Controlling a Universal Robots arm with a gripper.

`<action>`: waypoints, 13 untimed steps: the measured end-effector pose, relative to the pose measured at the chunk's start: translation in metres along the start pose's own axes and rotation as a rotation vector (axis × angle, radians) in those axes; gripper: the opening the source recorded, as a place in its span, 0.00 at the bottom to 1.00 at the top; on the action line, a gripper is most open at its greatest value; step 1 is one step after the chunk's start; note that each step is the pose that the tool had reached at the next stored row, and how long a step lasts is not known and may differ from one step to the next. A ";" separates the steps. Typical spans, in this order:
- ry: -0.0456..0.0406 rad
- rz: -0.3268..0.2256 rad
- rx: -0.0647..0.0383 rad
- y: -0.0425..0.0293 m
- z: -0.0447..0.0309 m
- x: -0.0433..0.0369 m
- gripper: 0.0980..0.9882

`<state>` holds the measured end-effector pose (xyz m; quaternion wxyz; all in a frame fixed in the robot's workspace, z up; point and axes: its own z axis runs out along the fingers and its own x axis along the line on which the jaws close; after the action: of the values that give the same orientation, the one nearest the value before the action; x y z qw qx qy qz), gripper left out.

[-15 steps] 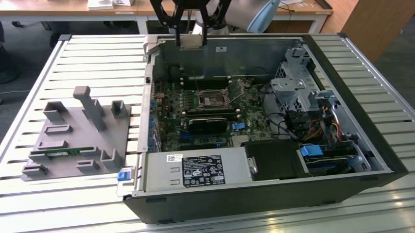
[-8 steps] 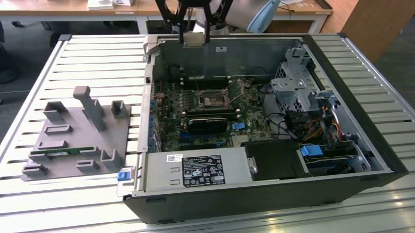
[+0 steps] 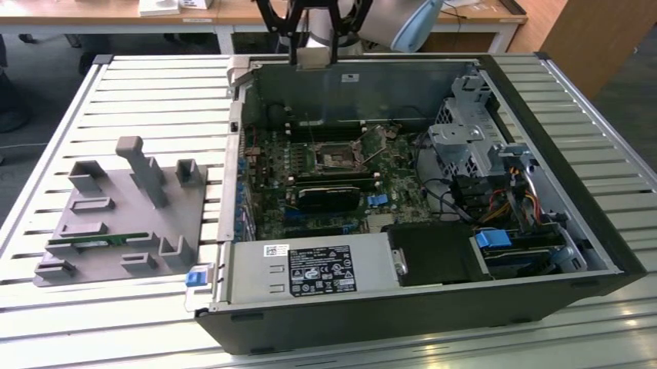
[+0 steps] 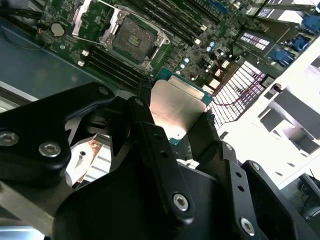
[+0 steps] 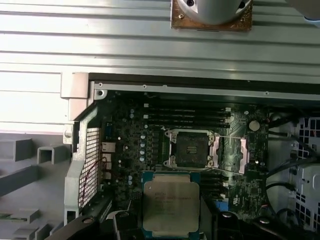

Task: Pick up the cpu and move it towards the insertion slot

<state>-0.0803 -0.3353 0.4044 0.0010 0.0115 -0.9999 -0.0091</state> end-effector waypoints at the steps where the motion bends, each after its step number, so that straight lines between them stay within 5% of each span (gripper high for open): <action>1: 0.0000 0.000 0.000 0.0010 0.0001 -0.0011 0.50; 13: 0.0000 0.000 0.000 0.0068 0.0005 -0.0205 0.50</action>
<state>-0.0600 -0.3281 0.4040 0.0010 0.0115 -0.9999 -0.0091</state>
